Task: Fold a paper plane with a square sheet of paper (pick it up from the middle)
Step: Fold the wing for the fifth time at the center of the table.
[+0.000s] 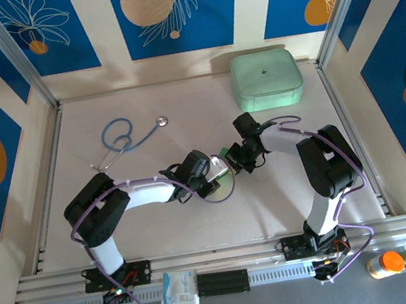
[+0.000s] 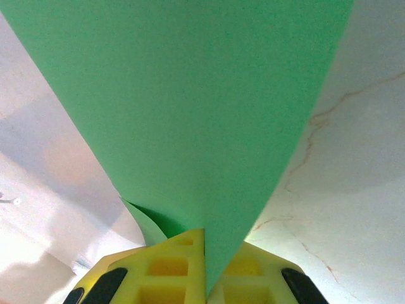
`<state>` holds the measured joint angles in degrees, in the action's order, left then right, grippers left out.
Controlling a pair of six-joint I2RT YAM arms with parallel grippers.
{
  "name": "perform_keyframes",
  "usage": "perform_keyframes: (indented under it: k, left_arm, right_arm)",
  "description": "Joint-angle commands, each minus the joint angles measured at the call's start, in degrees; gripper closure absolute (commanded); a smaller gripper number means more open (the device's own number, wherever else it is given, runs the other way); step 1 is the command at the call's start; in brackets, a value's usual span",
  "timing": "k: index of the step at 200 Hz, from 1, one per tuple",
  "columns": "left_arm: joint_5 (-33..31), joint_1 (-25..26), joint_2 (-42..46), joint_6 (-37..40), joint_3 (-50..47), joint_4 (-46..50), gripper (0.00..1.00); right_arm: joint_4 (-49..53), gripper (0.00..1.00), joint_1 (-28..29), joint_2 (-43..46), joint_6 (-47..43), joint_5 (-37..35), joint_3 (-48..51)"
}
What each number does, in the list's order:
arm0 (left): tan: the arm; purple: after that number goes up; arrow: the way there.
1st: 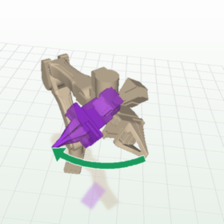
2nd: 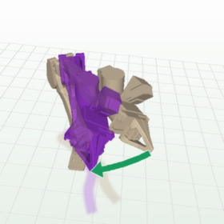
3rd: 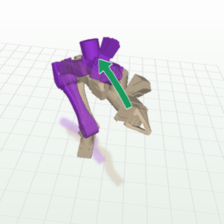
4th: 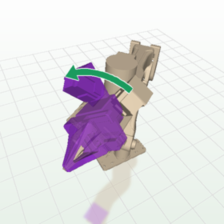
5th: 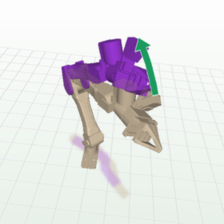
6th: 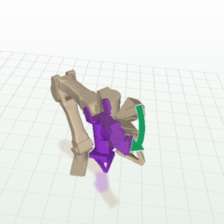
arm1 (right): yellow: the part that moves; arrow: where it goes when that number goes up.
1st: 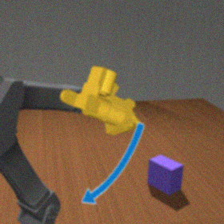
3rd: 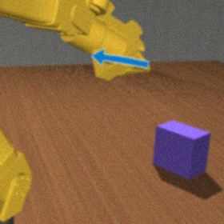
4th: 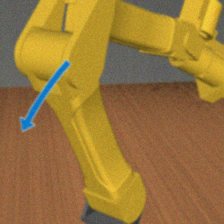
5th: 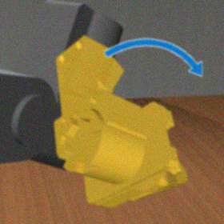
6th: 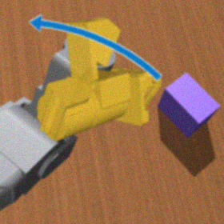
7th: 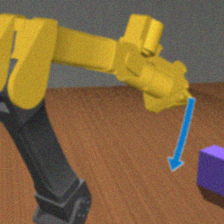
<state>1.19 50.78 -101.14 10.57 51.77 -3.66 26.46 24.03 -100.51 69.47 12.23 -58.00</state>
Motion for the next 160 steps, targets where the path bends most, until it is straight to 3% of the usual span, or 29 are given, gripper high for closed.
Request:
perform_keyframes:
  k: [1,62,112,160]
  left_arm:
    - [-0.4,0.6,-1.0,-1.3,2.3,1.5,0.64]
    - [1.3,0.7,-2.2,-2.7,1.9,0.0,0.74]
    - [1.8,0.7,-2.8,-3.1,1.1,-1.5,0.80]
    - [3.3,0.5,-3.4,-4.3,-0.2,-3.5,0.81]
  right_arm:
    - [1.3,0.93,0.4,1.5,1.0,0.3,0.6]
    - [1.7,0.91,0.4,0.9,1.6,0.8,0.4]
    - [2.3,0.70,0.3,1.4,1.8,0.5,0.3]
    - [3.3,0.58,0.1,2.4,1.3,-0.9,-0.1]
